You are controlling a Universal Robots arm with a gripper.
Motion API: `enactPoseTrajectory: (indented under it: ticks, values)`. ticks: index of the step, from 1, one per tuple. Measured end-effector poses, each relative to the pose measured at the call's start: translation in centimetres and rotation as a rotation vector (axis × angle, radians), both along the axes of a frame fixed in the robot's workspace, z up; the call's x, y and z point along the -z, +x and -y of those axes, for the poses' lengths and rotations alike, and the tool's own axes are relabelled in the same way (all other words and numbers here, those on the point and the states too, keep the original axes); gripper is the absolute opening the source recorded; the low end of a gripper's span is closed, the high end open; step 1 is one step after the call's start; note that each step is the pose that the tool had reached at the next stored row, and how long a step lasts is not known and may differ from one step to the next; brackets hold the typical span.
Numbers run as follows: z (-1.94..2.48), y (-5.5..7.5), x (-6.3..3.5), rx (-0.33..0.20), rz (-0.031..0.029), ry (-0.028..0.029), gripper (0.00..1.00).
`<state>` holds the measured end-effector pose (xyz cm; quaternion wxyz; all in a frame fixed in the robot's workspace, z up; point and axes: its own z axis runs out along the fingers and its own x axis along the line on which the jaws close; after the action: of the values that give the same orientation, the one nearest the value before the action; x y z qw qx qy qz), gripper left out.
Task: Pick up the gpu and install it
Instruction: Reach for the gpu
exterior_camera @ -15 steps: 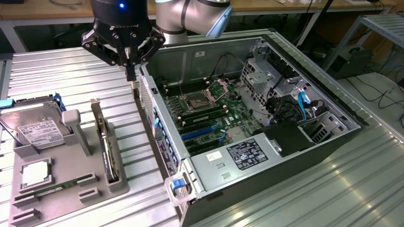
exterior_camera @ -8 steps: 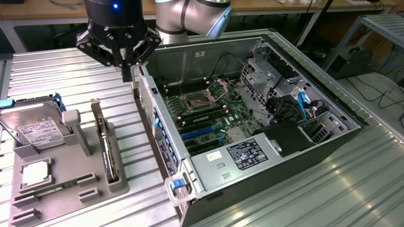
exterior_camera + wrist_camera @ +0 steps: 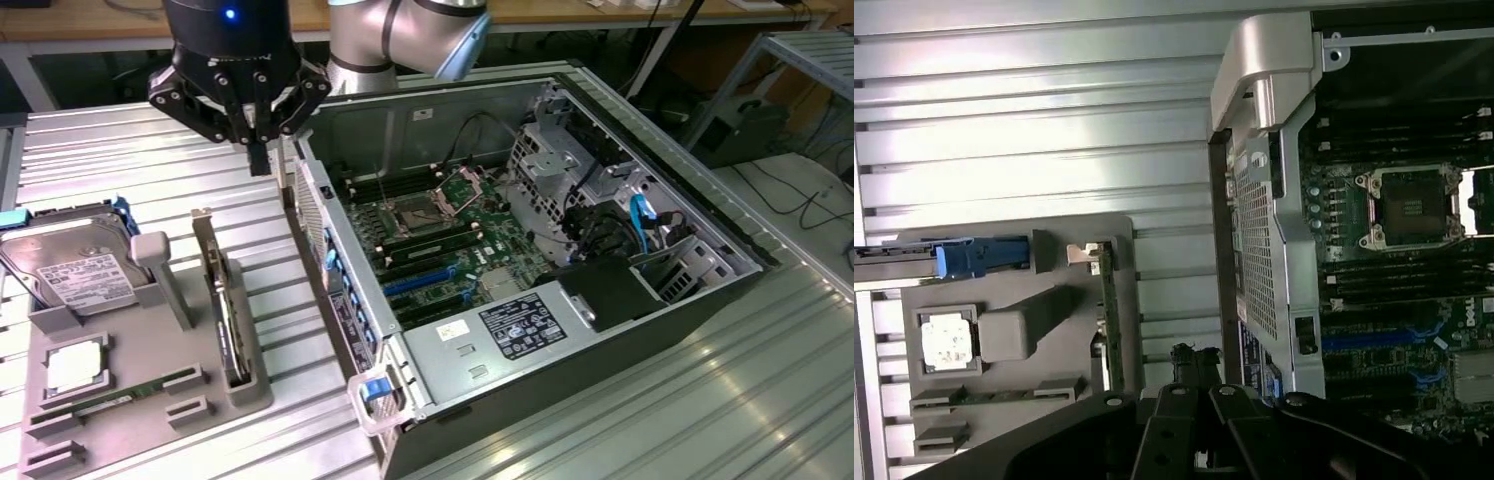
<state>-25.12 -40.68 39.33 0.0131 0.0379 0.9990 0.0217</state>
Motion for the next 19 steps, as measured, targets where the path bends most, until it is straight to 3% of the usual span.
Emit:
enactPoseTrajectory:
  ticks: [2, 3, 19]
  values:
    - [0.29, -2.4, 0.0, -0.022, 0.0, 0.0004, 0.11]
    - [0.38, -2.8, 0.0, -0.051, 0.0001, 0.0006, 0.11]
    - [0.65, -5.8, 0.0, -0.097, 0.0, 0.0006, 0.11]
